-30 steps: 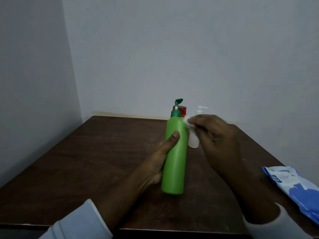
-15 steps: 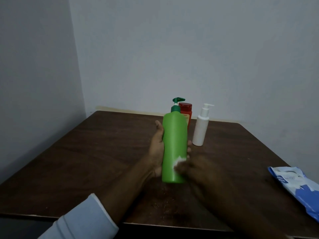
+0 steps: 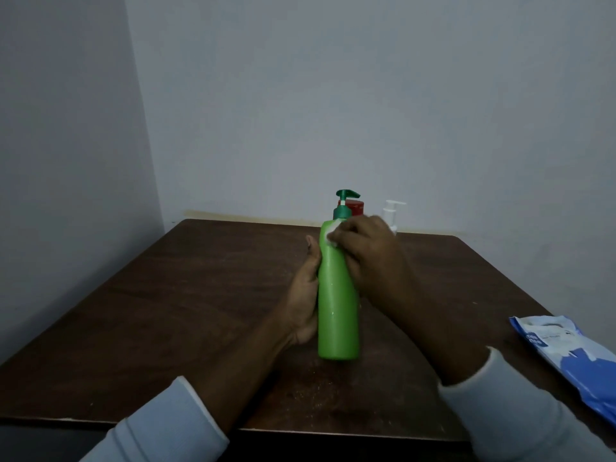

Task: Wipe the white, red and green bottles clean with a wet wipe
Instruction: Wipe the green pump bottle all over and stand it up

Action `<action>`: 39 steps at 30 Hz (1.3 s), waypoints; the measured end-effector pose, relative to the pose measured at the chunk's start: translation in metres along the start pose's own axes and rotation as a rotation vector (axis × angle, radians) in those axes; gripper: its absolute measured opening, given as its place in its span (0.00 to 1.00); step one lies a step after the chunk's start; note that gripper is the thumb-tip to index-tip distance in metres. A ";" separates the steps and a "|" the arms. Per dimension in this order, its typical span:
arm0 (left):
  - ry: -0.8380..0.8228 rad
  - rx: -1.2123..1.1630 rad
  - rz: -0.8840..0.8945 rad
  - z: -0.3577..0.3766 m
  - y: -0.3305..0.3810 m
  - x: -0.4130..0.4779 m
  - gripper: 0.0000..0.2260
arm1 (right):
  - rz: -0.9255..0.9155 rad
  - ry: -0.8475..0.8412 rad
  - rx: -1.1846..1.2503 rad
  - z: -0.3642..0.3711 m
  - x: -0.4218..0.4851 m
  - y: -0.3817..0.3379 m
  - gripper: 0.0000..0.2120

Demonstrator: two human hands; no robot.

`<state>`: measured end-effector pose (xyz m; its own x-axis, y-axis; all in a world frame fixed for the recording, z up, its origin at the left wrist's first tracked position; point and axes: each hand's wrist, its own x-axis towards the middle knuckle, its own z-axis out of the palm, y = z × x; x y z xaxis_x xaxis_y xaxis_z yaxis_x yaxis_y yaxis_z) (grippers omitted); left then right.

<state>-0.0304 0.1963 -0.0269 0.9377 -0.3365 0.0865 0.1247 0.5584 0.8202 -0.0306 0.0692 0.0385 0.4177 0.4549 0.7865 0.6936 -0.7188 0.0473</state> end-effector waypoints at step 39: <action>0.185 0.792 0.032 -0.069 0.025 -0.006 0.32 | 0.235 0.022 0.426 0.001 -0.122 0.017 0.18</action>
<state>-0.0110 0.2642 -0.0459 0.9840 -0.1600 0.0783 -0.1042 -0.1602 0.9816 -0.0694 0.0023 -0.0567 0.5824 0.2916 0.7588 0.7627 -0.5190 -0.3859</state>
